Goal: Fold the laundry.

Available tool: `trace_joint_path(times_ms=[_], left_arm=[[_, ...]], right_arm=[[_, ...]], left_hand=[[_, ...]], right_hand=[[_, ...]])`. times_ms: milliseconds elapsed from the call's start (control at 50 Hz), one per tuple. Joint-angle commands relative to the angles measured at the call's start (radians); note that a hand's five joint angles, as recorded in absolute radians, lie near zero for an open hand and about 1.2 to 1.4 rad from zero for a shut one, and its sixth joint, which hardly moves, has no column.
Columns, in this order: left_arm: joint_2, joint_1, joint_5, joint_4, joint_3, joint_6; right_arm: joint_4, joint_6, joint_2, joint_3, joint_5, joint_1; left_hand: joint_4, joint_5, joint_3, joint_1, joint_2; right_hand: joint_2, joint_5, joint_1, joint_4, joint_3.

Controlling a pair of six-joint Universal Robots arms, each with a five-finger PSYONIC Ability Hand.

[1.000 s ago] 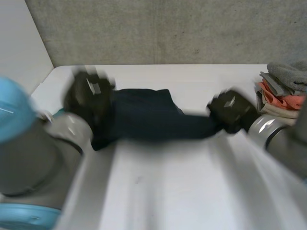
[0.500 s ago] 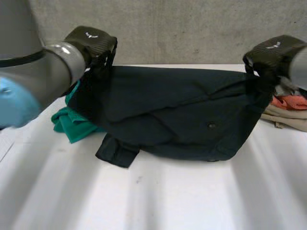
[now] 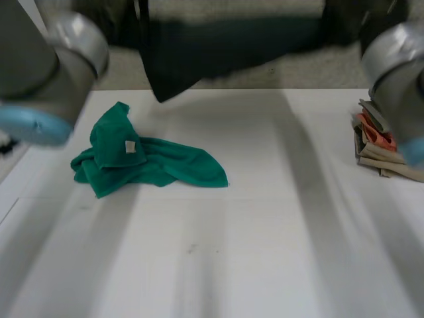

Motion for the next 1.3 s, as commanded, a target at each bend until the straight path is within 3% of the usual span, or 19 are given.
trace_joint_path(times_ms=[20, 80, 100, 120, 140, 160, 200, 340, 460, 580, 600, 680, 760, 820, 940, 1080, 1300], left_arm=[[-0.098, -0.006, -0.006, -0.157, -0.27, 0.071], [-0.176, -0.002, -0.016, -0.173, -0.313, 0.155], [-0.191, 0.001, -0.014, -0.173, -0.319, 0.177], [-0.211, 0.006, -0.013, -0.173, -0.322, 0.215], [-0.22, 0.007, -0.013, -0.179, -0.322, 0.234], [-0.225, 0.006, -0.017, -0.179, -0.324, 0.25], [-0.219, -0.002, -0.023, -0.184, -0.333, 0.293], [-0.083, 0.0, -0.059, -0.15, -0.44, 0.271], [0.121, -0.006, -0.016, -0.059, -0.674, 0.229], [0.112, -0.023, 0.021, -0.052, -0.755, 0.246], [0.097, -0.023, 0.02, -0.081, -0.755, 0.257], [0.047, -0.022, 0.032, -0.162, -0.725, 0.278], [0.002, -0.016, 0.053, -0.208, -0.68, 0.291], [-0.03, -0.009, 0.055, -0.197, -0.631, 0.287], [-0.072, -0.031, 0.04, -0.158, -0.537, 0.292], [-0.179, -0.062, -0.022, -0.148, -0.376, 0.289], [-0.355, -0.105, -0.097, -0.282, -0.126, 0.317]], right_arm=[[0.208, -0.099, 0.085, 0.266, -0.092, -0.02], [0.202, -0.166, 0.131, 0.367, -0.096, -0.034], [0.194, -0.185, 0.142, 0.388, -0.096, -0.037], [0.176, -0.209, 0.154, 0.42, -0.092, -0.038], [0.166, -0.219, 0.16, 0.433, -0.087, -0.038], [0.157, -0.223, 0.163, 0.445, -0.079, -0.038], [0.131, -0.217, 0.163, 0.471, -0.05, -0.038], [0.111, -0.171, 0.137, 0.516, 0.013, -0.032], [0.097, -0.142, 0.102, 0.548, 0.001, -0.037], [0.094, -0.14, 0.099, 0.545, 0.0, -0.037], [0.094, -0.136, 0.099, 0.544, 0.002, -0.037], [0.093, -0.14, 0.1, 0.542, 0.004, -0.032], [0.088, -0.142, 0.102, 0.539, 0.004, -0.031], [0.086, -0.14, 0.105, 0.54, 0.005, -0.025], [0.086, -0.142, 0.102, 0.545, 0.005, -0.023], [0.086, -0.136, 0.096, 0.548, 0.0, -0.043], [0.086, -0.134, 0.099, 0.536, -0.004, -0.078]], left_hand=[[0.197, 0.21, 0.206, 0.259, 0.199], [0.197, 0.21, 0.206, 0.259, 0.199], [0.102, 0.114, 0.11, 0.164, 0.103], [-0.35, -0.338, -0.341, -0.288, -0.349], [-0.619, -0.607, -0.61, -0.557, -0.618], [-0.825, -0.813, -0.816, -0.763, -0.824], [-0.973, -0.961, -0.965, -0.911, -0.972], [-0.974, -0.962, -0.965, -0.912, -0.973], [-0.815, -0.803, -0.807, -0.754, -0.814], [-0.455, -0.442, -0.446, -0.393, -0.453], [-0.326, -0.314, -0.318, -0.264, -0.325], [-0.19, -0.178, -0.181, -0.128, -0.189], [-0.286, -0.274, -0.278, -0.224, -0.285], [-0.59, -0.578, -0.582, -0.529, -0.589], [-0.856, -0.844, -0.847, -0.794, -0.855], [-0.751, -0.739, -0.742, -0.689, -0.75], [-0.674, -0.662, -0.666, -0.613, -0.673]], right_hand=[[0.229, 0.191, 0.301, 0.201, 0.206], [0.229, 0.191, 0.301, 0.201, 0.206], [0.229, 0.191, 0.301, 0.201, 0.206], [0.229, 0.191, 0.301, 0.201, 0.206], [0.229, 0.191, 0.301, 0.201, 0.206], [0.229, 0.191, 0.301, 0.201, 0.206], [0.229, 0.191, 0.301, 0.201, 0.206], [0.229, 0.191, 0.301, 0.201, 0.206], [0.229, 0.191, 0.301, 0.201, 0.206], [0.229, 0.191, 0.301, 0.201, 0.206], [0.229, 0.191, 0.301, 0.201, 0.206], [0.229, 0.191, 0.301, 0.201, 0.206], [0.229, 0.191, 0.301, 0.201, 0.206], [0.229, 0.191, 0.301, 0.201, 0.206], [0.229, 0.191, 0.301, 0.201, 0.206], [0.229, 0.191, 0.301, 0.201, 0.206], [0.229, 0.191, 0.301, 0.201, 0.206]])
